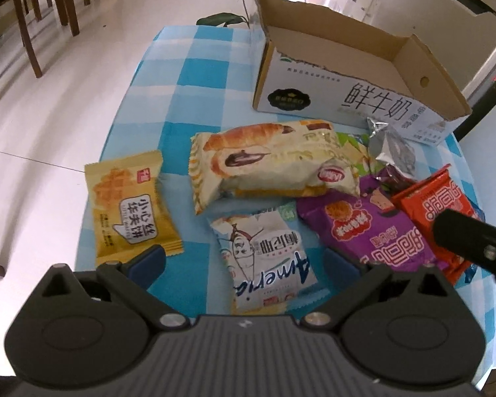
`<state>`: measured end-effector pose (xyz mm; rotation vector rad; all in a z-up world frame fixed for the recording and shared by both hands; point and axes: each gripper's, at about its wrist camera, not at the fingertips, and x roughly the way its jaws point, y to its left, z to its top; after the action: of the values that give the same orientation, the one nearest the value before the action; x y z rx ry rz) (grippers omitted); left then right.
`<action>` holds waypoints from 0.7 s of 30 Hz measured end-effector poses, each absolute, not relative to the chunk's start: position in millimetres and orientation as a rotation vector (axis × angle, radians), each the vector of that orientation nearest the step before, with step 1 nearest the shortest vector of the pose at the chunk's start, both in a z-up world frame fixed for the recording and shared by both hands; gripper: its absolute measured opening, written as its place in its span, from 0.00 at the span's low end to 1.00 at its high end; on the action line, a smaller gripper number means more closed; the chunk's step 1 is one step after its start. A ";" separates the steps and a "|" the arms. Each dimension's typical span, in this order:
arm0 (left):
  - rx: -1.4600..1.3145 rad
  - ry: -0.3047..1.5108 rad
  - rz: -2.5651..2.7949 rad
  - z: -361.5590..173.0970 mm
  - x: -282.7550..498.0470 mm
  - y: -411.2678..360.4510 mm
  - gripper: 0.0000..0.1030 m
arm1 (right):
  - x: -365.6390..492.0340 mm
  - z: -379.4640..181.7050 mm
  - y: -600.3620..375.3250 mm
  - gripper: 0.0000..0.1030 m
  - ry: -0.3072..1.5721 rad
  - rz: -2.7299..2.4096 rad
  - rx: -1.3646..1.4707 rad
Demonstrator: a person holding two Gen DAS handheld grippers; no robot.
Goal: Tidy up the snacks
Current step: 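Close the right gripper on the purple snack bag while the left gripper grasps the white Amerta packet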
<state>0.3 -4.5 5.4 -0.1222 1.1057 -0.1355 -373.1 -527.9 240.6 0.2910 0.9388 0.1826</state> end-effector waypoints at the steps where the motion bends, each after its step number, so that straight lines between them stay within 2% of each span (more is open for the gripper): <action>1: -0.113 1.109 -0.131 2.5 0.7 -4.9 0.98 | -368.9 237.4 -524.8 0.73 0.951 0.185 0.290; 6: -0.121 1.138 -0.118 -9.7 -1.0 4.0 0.96 | -355.2 217.8 -514.8 0.69 1.020 0.170 0.290; 12: -0.105 1.140 -0.107 -7.6 -8.0 18.4 0.92 | -351.8 200.5 -512.0 0.69 1.088 0.142 0.295; 21: -0.145 1.114 -0.145 -6.1 -4.8 28.3 0.92 | -353.8 197.2 -500.6 0.73 1.124 0.175 0.293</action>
<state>-4.8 28.3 -6.1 -0.1454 1.1139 -0.1453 -353.8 -500.6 197.2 0.2928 1.1240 0.1750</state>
